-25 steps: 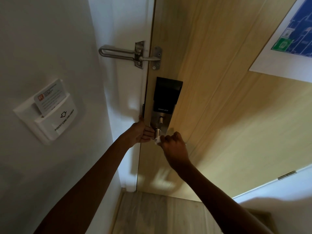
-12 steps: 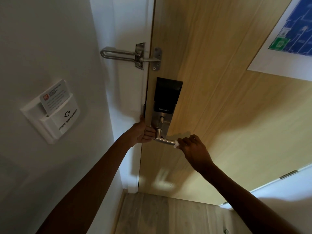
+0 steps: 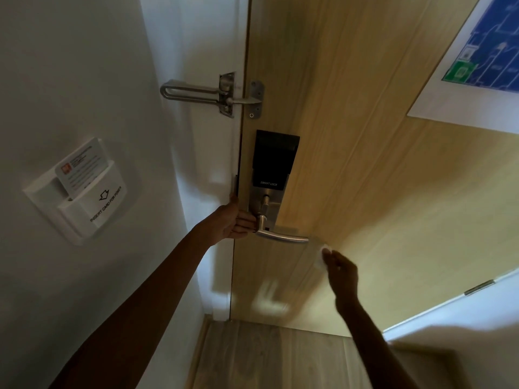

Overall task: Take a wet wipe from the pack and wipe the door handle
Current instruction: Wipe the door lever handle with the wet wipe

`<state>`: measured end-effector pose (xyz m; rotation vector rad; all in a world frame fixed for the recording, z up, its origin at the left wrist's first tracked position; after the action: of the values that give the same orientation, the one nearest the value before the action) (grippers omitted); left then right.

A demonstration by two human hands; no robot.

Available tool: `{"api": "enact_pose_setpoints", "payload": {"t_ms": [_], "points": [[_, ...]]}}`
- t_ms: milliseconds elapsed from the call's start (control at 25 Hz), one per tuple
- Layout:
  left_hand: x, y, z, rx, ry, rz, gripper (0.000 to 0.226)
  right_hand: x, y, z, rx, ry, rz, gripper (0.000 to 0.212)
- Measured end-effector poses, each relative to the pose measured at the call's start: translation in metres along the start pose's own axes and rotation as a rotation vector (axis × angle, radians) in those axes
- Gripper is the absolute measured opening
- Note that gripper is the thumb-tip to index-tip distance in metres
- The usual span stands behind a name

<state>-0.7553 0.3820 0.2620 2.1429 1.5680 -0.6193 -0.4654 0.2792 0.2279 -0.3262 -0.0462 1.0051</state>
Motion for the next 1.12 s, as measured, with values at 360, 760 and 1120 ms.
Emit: {"api": "enact_pose_setpoints", "payload": {"t_ms": [360, 760, 1120], "points": [[-0.008, -0.033, -0.015, 0.036, 0.054, -0.146, 0.075, -0.08, 0.144, -0.02, 0.841, 0.707, 0.314, 0.023], [-0.007, -0.019, -0.023, 0.098, 0.043, -0.138, 0.08, -0.079, 0.171, 0.035, 1.01, 0.623, 0.413, 0.014], [-0.007, -0.019, -0.023, 0.103, 0.06, -0.143, 0.08, -0.076, 0.144, 0.036, 1.015, 0.621, 0.349, 0.012]]}}
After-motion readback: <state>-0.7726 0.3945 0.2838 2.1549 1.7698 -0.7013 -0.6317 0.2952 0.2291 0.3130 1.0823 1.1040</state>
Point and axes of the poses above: each hand's wrist, its own x-axis towards the middle knuckle, its own y-axis out of the palm, z = x × y, the point moved 9 cm from there along x, towards the middle knuckle
